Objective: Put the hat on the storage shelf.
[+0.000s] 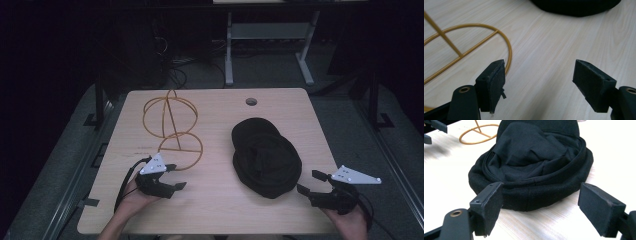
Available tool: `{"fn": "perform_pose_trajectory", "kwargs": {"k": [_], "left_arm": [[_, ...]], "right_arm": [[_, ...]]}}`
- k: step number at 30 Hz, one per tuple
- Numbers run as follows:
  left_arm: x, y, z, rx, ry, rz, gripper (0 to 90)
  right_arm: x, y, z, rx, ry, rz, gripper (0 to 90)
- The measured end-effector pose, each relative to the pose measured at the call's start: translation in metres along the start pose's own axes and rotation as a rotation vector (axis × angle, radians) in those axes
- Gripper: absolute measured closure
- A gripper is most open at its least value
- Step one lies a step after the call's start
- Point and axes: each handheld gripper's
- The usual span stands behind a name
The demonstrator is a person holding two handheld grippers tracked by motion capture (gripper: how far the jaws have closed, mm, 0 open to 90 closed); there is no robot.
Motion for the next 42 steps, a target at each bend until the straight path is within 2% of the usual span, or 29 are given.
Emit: {"fn": "perform_pose_trajectory", "kwargs": {"k": [8, 9, 10, 17, 20, 23, 25, 26, 29, 30, 32, 34, 40, 42], "left_arm": [[0.0, -0.009, 0.02, 0.038, -0.012, -0.037, 25.9], [0.003, -0.011, 0.027, 0.053, -0.01, -0.045, 25.9], [0.003, -0.011, 0.027, 0.053, -0.01, -0.045, 25.9], [0.019, -0.028, 0.068, 0.152, -0.017, -0.095, 25.9], [0.03, -0.036, 0.089, 0.195, -0.006, -0.125, 25.9], [0.04, -0.041, 0.104, 0.23, -0.003, -0.153, 28.9], [0.049, -0.044, 0.114, 0.257, 0.007, -0.182, 30.3], [0.057, -0.046, 0.121, 0.264, 0.02, -0.211, 30.4], [0.067, -0.05, 0.128, 0.284, 0.033, -0.234, 30.8], [0.076, -0.054, 0.134, 0.305, 0.051, -0.256, 30.8], [0.086, -0.057, 0.14, 0.329, 0.069, -0.274, 31.0], [0.09, -0.059, 0.142, 0.341, 0.075, -0.28, 31.2], [0.12, -0.065, 0.155, 0.389, 0.13, -0.344, 31.5], [0.124, -0.065, 0.156, 0.389, 0.143, -0.353, 31.5]], "right_arm": [[-0.007, -0.001, 0.0, 0.016, -0.03, -0.016, 19.3], [-0.008, -0.001, 0.001, 0.017, -0.028, -0.016, 19.3], [-0.008, -0.001, 0.0, 0.023, -0.024, -0.015, 19.3], [-0.013, -0.008, -0.002, 0.04, -0.031, -0.018, 19.3], [-0.014, -0.009, -0.002, 0.041, -0.029, -0.019, 19.3], [-0.014, -0.01, -0.002, 0.041, -0.032, -0.016, 19.3], [-0.014, -0.01, -0.002, 0.046, -0.034, -0.014, 19.3], [-0.014, -0.011, -0.002, 0.043, -0.033, -0.012, 19.3], [-0.013, -0.011, -0.002, 0.034, -0.027, -0.008, 19.3], [-0.013, -0.01, -0.002, 0.032, -0.025, -0.008, 19.3], [-0.013, -0.011, -0.002, 0.031, -0.028, -0.006, 19.3], [-0.014, -0.011, -0.002, 0.031, -0.03, -0.006, 19.3], [-0.014, -0.012, -0.003, 0.039, -0.03, 0.001, 19.3], [-0.014, -0.013, -0.003, 0.039, -0.029, 0.001, 19.3]]}}
Point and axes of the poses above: each handheld gripper's, and its own axes: x roughly forward along the jaws, z roughly out of its top, y roughly to its left, and after that the axes turned 7 degrees about y, right-handed
